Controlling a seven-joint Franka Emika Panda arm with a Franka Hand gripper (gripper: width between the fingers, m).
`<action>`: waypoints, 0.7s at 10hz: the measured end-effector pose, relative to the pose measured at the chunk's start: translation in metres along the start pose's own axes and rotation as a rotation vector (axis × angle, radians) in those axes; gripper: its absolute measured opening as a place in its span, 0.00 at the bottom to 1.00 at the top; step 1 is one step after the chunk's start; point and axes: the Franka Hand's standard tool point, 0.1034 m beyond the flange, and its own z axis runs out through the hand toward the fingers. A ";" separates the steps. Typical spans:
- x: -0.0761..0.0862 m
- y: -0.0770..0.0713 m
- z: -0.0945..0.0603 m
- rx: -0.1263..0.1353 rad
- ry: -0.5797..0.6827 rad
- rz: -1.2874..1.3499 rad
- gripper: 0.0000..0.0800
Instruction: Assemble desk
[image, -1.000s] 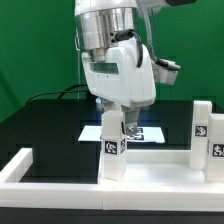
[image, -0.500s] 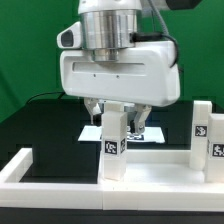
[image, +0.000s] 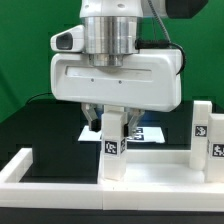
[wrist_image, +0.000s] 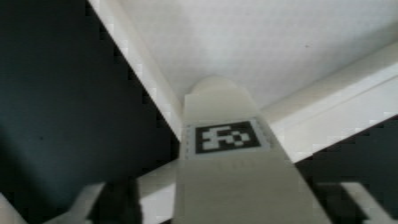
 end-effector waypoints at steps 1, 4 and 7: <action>0.000 0.000 0.000 0.000 0.000 0.083 0.36; -0.001 -0.001 0.000 0.001 -0.001 0.269 0.36; 0.001 -0.001 0.002 0.037 0.001 0.653 0.36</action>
Offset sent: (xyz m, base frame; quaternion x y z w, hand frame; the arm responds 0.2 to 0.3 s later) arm 0.0000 0.0000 0.0000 0.0000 0.0000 0.1938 0.9810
